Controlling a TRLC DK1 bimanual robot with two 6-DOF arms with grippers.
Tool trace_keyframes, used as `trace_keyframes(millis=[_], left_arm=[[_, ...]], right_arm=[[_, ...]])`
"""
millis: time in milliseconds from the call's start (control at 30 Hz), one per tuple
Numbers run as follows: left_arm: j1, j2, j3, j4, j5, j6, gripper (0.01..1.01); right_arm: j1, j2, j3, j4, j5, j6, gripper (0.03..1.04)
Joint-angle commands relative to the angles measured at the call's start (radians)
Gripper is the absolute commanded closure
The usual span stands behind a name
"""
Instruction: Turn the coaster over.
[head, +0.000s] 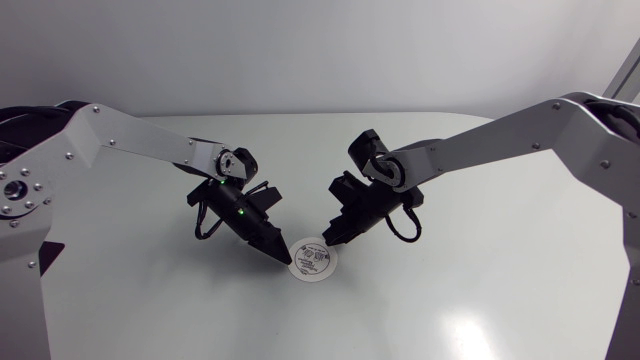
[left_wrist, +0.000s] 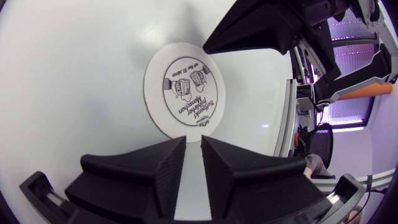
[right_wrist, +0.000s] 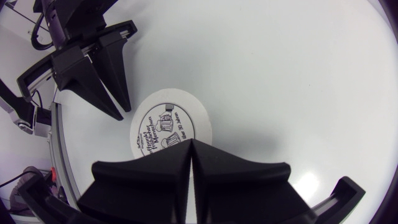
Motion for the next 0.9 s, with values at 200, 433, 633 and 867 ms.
trace_keyframes(millis=[200, 433, 633, 867], left_arm=[[-0.038, 0.051, 0.004, 0.019, -0.004, -0.004, 0.82], [-0.036, 0.102, 0.04, 0.036, -0.031, -0.028, 0.82], [-0.021, 0.14, 0.096, 0.053, -0.062, -0.053, 0.82], [-0.015, 0.154, 0.15, 0.056, -0.09, -0.066, 0.82]], right_arm=[[-0.003, 0.049, -0.018, -0.017, 0.008, -0.033, 1.01], [0.011, 0.041, -0.047, -0.013, 0.008, -0.03, 1.01], [0.037, 0.021, -0.079, -0.01, 0.007, -0.021, 1.01], [0.074, 0.017, -0.091, -0.01, 0.007, -0.01, 1.01]])
